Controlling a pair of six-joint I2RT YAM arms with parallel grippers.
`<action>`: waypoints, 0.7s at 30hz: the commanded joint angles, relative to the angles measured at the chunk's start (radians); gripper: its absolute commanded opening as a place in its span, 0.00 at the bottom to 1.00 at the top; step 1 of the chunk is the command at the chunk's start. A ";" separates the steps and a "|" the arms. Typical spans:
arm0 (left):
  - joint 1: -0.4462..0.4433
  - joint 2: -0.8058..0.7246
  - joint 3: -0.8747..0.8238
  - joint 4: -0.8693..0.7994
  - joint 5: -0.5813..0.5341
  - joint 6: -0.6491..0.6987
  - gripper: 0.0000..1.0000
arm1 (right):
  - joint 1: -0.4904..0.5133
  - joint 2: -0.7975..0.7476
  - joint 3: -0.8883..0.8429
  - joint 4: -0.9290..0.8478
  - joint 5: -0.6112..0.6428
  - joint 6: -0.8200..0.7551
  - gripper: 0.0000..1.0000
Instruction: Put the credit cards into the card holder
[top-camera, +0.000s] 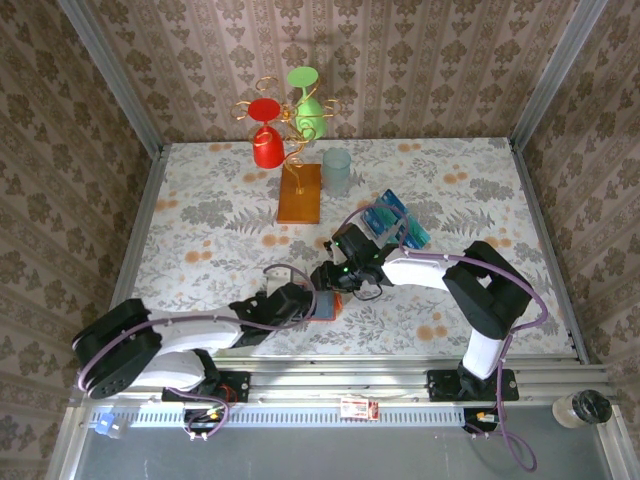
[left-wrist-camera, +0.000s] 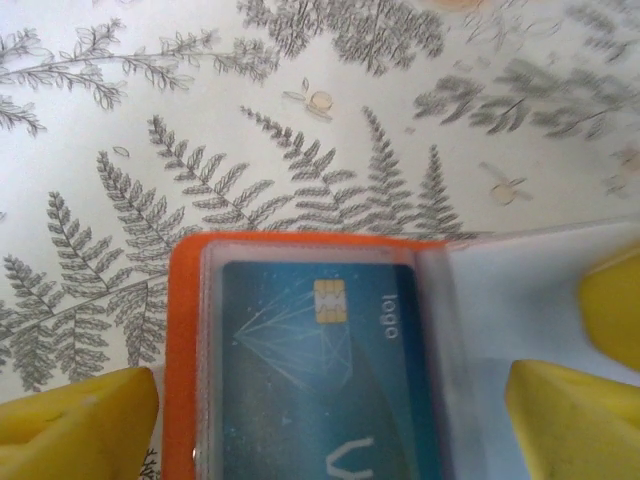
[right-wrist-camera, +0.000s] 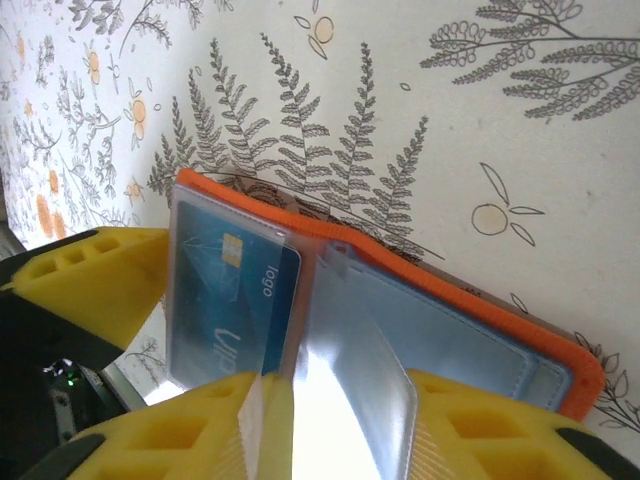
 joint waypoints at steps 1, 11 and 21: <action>0.007 -0.126 -0.011 -0.089 -0.044 -0.004 0.97 | 0.016 -0.044 0.007 0.004 -0.022 0.021 0.48; 0.144 -0.515 -0.084 -0.317 -0.028 -0.004 1.00 | 0.099 -0.029 0.090 -0.051 0.043 0.049 0.76; 0.230 -0.692 -0.127 -0.419 0.011 0.015 1.00 | 0.171 0.089 0.182 -0.026 0.077 0.108 0.89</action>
